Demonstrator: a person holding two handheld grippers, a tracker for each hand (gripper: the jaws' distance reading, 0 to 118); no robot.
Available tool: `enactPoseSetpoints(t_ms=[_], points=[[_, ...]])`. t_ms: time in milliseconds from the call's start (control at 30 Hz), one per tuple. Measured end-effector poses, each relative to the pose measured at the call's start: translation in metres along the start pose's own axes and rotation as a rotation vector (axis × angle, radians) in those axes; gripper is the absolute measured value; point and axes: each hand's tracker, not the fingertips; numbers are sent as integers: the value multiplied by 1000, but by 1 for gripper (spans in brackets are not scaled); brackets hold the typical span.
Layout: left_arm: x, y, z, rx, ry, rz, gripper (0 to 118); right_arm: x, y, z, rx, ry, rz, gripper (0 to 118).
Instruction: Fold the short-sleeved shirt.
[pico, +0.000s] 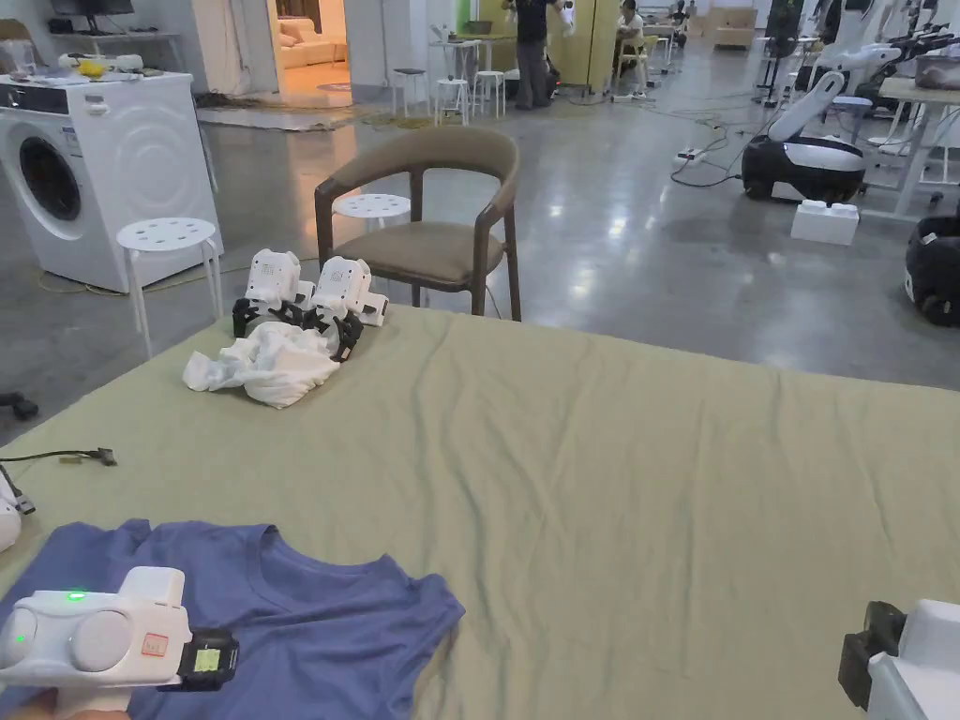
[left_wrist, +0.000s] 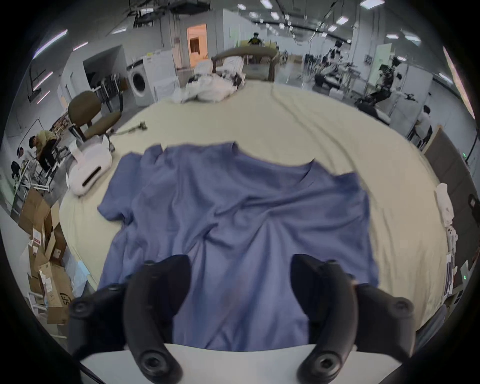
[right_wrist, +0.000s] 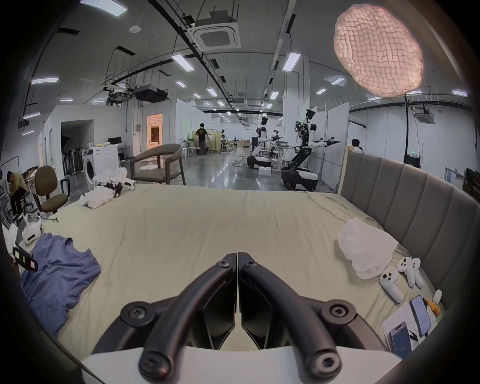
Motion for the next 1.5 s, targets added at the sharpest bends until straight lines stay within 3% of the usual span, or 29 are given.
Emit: enactPoseSetpoints(t_ms=[133, 200, 233, 300, 333, 367, 433, 500, 700, 800, 900, 1033, 1167, 1333, 1500], points=[[2, -12, -45, -110, -2, -22, 85, -4, -8, -6, -27, 6, 13, 0], [4, -19, -65, -184, 3, 0, 71, -5, -9, -8, -40, 6, 23, 0], [4, -22, -71, -201, 5, -4, 71, -5, -10, -9, -45, 7, 30, 0], [5, -23, -65, -130, 11, -12, 64, -5, -10, -10, -50, 5, 40, 0], [8, -21, -63, -146, 12, -23, 50, -4, -10, -10, -49, 3, 44, 0], [11, -22, -57, -113, -14, -66, 25, -5, -11, -11, -48, -3, 48, 0], [17, -25, -55, -89, -2, -148, 0, -5, -11, -15, -53, -3, 51, 0], [18, -29, -60, -98, 15, -216, 0, -6, -12, -16, -61, 5, 49, 0], [-1, -29, -51, -48, -50, -63, 0, -7, -12, -15, -62, 6, 60, 0], [-4, -32, -39, 51, -47, -47, 0, -6, -13, -14, -61, 3, 49, 0], [-17, -31, -18, 183, -60, 55, 0, -6, -11, -13, -59, 4, 47, 0], [-17, -32, 12, 242, -40, 4, 0, -4, -6, -11, -43, 6, 60, 0], [-20, -30, 45, 336, -76, 98, 0, -2, 0, -6, -24, 6, 53, 0], [-18, -7, 90, 461, -78, 113, 0, 0, 3, -3, -11, 7, 48, 0], [3, 30, 140, 575, -105, 48, 0, 3, 7, 0, 2, 6, 38, 0]])
